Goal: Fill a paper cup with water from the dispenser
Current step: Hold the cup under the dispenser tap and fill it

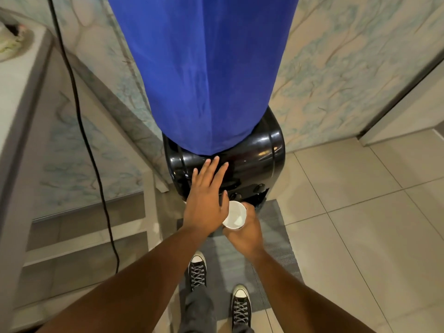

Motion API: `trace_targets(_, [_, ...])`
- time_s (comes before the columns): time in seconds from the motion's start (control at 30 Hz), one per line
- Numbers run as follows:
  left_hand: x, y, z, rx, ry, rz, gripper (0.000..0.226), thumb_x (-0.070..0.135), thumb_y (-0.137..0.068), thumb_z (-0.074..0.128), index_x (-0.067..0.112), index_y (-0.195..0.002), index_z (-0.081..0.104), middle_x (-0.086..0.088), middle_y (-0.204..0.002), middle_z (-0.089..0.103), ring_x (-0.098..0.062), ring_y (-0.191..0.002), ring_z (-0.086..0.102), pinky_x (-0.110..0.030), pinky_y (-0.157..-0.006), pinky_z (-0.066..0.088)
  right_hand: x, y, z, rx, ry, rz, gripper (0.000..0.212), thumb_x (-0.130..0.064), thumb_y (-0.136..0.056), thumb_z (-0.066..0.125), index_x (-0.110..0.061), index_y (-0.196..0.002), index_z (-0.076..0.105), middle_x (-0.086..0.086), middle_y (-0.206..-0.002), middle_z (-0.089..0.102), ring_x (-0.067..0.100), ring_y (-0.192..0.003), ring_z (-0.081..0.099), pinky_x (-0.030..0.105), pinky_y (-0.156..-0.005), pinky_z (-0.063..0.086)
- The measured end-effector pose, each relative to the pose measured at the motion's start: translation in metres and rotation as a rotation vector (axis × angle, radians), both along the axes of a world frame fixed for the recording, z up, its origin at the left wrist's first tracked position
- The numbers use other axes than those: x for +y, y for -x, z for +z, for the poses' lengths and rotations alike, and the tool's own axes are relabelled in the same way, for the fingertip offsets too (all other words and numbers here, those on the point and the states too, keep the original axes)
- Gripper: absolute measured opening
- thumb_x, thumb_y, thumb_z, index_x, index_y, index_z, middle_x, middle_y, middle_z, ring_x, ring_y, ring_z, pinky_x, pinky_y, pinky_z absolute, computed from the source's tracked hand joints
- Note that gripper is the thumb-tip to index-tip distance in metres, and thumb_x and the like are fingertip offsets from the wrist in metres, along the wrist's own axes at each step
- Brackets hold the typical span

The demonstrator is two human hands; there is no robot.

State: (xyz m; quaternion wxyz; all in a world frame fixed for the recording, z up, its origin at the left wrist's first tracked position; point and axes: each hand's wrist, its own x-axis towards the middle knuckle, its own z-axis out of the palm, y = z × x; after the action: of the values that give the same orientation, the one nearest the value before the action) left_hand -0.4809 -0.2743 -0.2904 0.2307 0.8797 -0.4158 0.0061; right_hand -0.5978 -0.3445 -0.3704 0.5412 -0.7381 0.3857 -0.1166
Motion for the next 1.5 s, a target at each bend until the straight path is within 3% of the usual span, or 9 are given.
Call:
trace_targets(0.37, [-0.012, 0.002, -0.029, -0.205, -0.124, 0.048, 0.088, 0.033, -0.086, 0.062, 0.02, -0.158, 0.014, -0.007, -0.166, 0.004, -0.025, -0.153, -0.004, -0.053, -0.122, 0.003, -0.014, 0.003, -0.056, 0.093, -0.002, 0.016, 0.077, -0.017, -0.061, 0.085, -0.015, -0.128, 0.048, 0.006, -0.116, 0.063, 0.025, -0.104, 0.06, 0.041, -0.08, 0.056])
trace_targets(0.57, [-0.016, -0.004, -0.048, -0.319, -0.167, 0.075, 0.098, 0.049, -0.083, 0.063, 0.018, -0.159, 0.008, -0.01, -0.166, 0.002, -0.029, -0.152, -0.005, -0.055, -0.121, 0.0, -0.022, -0.009, -0.086, 0.116, -0.028, -0.022, 0.072, -0.014, -0.06, 0.084, -0.02, -0.123, 0.049, -0.003, -0.106, 0.063, 0.021, -0.096, 0.063, 0.031, -0.069, 0.051])
trace_targets(0.73, [-0.022, -0.008, -0.071, -0.382, -0.193, 0.096, 0.109, 0.058, -0.078, 0.066, 0.02, -0.159, 0.003, -0.011, -0.165, 0.002, -0.032, -0.152, -0.003, -0.054, -0.12, -0.005, -0.029, -0.026, -0.117, 0.103, -0.067, -0.06, 0.074, -0.012, -0.059, 0.086, -0.024, -0.121, 0.047, -0.004, -0.108, 0.062, 0.019, -0.099, 0.063, 0.037, -0.075, 0.057])
trace_targets(0.9, [-0.025, -0.009, -0.07, -0.438, -0.197, 0.135, 0.119, 0.059, -0.074, 0.071, 0.021, -0.158, -0.005, -0.01, -0.165, -0.004, -0.03, -0.151, -0.011, -0.054, -0.119, -0.01, -0.035, -0.04, -0.122, 0.085, -0.073, -0.034, 0.065, -0.02, -0.064, 0.086, -0.034, -0.108, 0.041, -0.004, -0.101, 0.064, 0.014, -0.088, 0.064, 0.024, -0.063, 0.049])
trace_targets(1.03, [-0.025, -0.011, -0.074, -0.473, -0.211, 0.134, 0.12, 0.063, -0.075, 0.068, 0.02, -0.157, -0.008, -0.012, -0.164, -0.004, -0.031, -0.15, -0.015, -0.054, -0.118, -0.012, -0.038, -0.045, -0.127, 0.07, -0.071, -0.028, 0.053, -0.024, -0.067, 0.081, -0.027, -0.102, 0.041, 0.0, -0.095, 0.065, 0.017, -0.082, 0.065, 0.025, -0.059, 0.045])
trace_targets(1.13, [-0.026, -0.012, -0.075, -0.493, -0.203, 0.13, 0.121, 0.064, -0.074, 0.068, 0.02, -0.157, -0.009, -0.012, -0.163, -0.001, -0.033, -0.15, -0.007, -0.054, -0.118, -0.012, -0.039, -0.049, -0.129, 0.07, -0.056, -0.021, 0.053, -0.024, -0.068, 0.083, -0.021, -0.1, 0.042, 0.001, -0.092, 0.065, 0.017, -0.079, 0.064, 0.022, -0.057, 0.043])
trace_targets(1.3, [-0.029, -0.012, -0.078, -0.515, -0.176, 0.149, 0.12, 0.06, -0.075, 0.068, 0.021, -0.157, -0.01, -0.012, -0.16, 0.005, -0.031, -0.149, -0.001, -0.056, -0.119, -0.005, -0.041, -0.055, -0.133, 0.011, -0.083, -0.038, 0.059, -0.019, -0.067, 0.086, -0.017, -0.113, 0.048, 0.003, -0.101, 0.067, 0.02, -0.09, 0.066, 0.034, -0.074, 0.055])
trace_targets(1.4, [-0.03, -0.012, -0.08, -0.529, -0.157, 0.154, 0.118, 0.056, -0.075, 0.071, 0.023, -0.157, -0.007, -0.011, -0.158, 0.007, -0.031, -0.147, 0.003, -0.056, -0.119, -0.003, -0.042, -0.056, -0.131, 0.0, -0.098, -0.064, 0.058, -0.021, -0.07, 0.084, -0.022, -0.116, 0.049, -0.003, -0.103, 0.065, 0.015, -0.093, 0.066, 0.026, -0.074, 0.052])
trace_targets(1.5, [-0.032, -0.012, -0.081, -0.538, -0.144, 0.17, 0.117, 0.053, -0.075, 0.072, 0.024, -0.157, -0.008, -0.012, -0.157, 0.008, -0.033, -0.146, 0.005, -0.055, -0.119, -0.006, -0.045, -0.058, -0.132, -0.054, -0.151, -0.077, 0.062, -0.008, -0.069, 0.086, -0.034, -0.109, 0.047, -0.002, -0.102, 0.065, -0.003, -0.085, 0.065, 0.011, -0.066, 0.05])
